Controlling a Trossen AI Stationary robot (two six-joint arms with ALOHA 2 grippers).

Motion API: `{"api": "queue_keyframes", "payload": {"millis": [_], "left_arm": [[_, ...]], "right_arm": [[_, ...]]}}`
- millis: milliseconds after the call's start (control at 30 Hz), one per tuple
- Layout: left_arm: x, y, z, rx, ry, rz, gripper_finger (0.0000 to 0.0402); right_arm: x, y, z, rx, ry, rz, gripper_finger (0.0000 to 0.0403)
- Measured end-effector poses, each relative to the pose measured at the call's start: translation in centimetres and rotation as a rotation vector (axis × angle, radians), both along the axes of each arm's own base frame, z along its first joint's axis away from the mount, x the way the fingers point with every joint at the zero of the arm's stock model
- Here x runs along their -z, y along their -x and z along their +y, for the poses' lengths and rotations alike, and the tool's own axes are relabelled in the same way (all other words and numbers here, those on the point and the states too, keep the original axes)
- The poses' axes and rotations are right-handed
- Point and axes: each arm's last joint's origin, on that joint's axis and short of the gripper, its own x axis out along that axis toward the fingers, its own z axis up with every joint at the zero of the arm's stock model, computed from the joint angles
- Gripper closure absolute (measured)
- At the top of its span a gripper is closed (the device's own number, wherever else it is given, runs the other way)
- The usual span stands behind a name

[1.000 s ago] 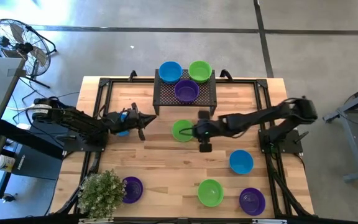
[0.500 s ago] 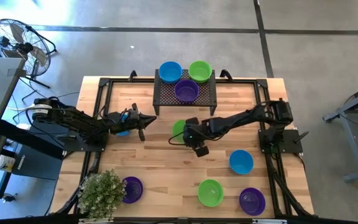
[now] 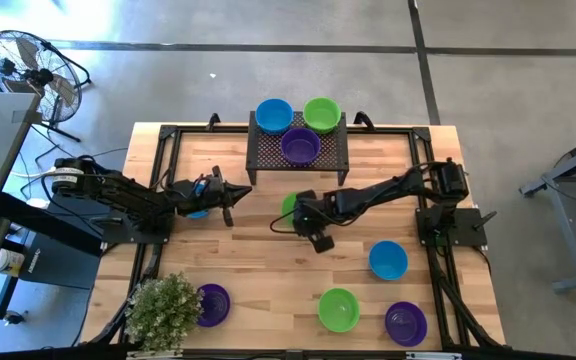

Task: Pick & Place Mini bowls
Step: Stack the top green bowl on the green bowl on the shelf

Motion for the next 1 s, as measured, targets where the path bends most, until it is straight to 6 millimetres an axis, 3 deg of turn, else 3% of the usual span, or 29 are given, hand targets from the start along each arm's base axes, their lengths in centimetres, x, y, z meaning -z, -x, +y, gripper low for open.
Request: {"api": "queue_keyframes", "payload": {"millis": [267,700,867,1000], "left_arm": [[-0.1,0.0,-0.1,0.02,0.006,-0.011,0.0401],[-0.1,0.0,-0.1,0.02,0.006,-0.012,0.0401],[-0.1,0.0,-0.1,0.02,0.005,-0.012,0.0401],[-0.1,0.0,-0.1,0.02,0.005,-0.012,0.0401]], "right_arm": [[-4.6,1.3,0.3,-0.003,-0.099,-0.094,0.0399],[-16.7,7.6,0.0,0.11,-0.198,-0.429,0.0396],[-21.6,9.2,-1.9,0.221,-0.072,-0.463,0.04],[-25.2,9.2,-5.2,0.315,-0.008,-0.421,0.0399]]}}
